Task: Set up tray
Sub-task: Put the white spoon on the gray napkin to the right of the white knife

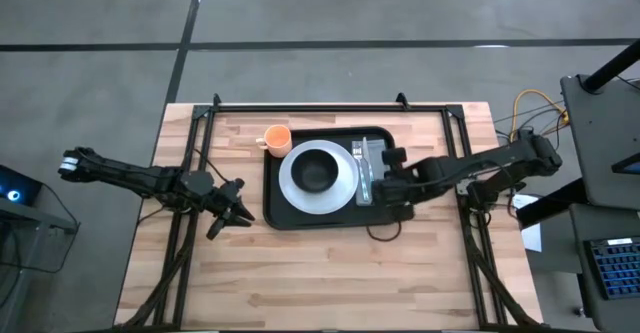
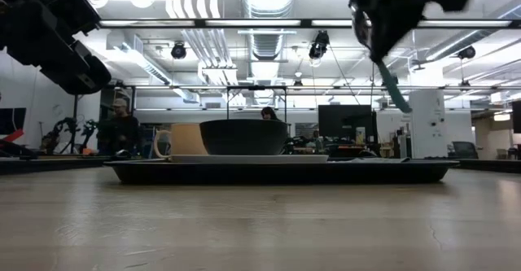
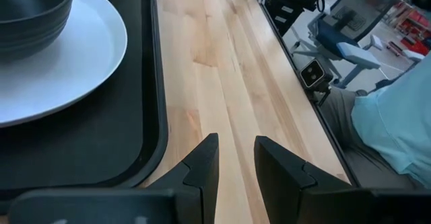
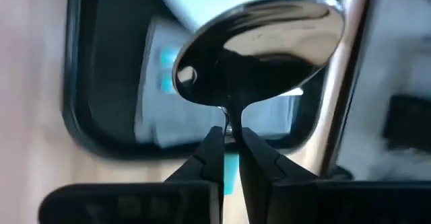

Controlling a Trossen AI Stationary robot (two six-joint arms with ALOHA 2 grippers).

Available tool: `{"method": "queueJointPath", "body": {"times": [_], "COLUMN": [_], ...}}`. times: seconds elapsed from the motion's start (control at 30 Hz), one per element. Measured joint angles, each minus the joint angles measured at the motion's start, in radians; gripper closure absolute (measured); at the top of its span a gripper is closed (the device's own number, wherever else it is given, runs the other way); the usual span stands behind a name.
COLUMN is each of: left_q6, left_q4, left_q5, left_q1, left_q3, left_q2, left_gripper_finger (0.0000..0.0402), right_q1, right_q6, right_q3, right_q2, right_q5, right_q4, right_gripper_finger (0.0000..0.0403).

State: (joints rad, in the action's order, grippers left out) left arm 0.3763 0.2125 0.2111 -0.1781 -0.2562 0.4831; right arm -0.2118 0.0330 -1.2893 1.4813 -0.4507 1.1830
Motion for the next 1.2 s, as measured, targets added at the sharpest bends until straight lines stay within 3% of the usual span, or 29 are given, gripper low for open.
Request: {"method": "queueJointPath", "body": {"times": [0.2,0.5,0.93,1.2], "left_q6": [0.004,0.004,0.026,0.026], "left_q4": [-0.012,-0.041,-0.046,-0.046], "left_q5": [0.000,0.000,0.000,0.000], "left_q1": [0.000,0.000,0.000,0.000], "left_q3": [0.000,-0.001,-0.001,-0.001], "left_q2": [0.000,0.000,0.000,0.000], "left_gripper_finger": [0.0325,0.0325,0.0325,0.0325], "right_q1": [0.042,0.195,0.629,0.681], "right_q6": [-0.289,-0.584,-0.678,-0.717], "right_q3": [-0.105,-0.128,-0.016,-0.035], "right_q2": [0.009,0.009,0.028,0.224], "right_q5": [0.022,0.311,0.581,0.686], "right_q4": [-0.022,-0.022,-0.109,-0.097], "right_gripper_finger": [0.0390,0.0390,0.0390,0.0390]}}
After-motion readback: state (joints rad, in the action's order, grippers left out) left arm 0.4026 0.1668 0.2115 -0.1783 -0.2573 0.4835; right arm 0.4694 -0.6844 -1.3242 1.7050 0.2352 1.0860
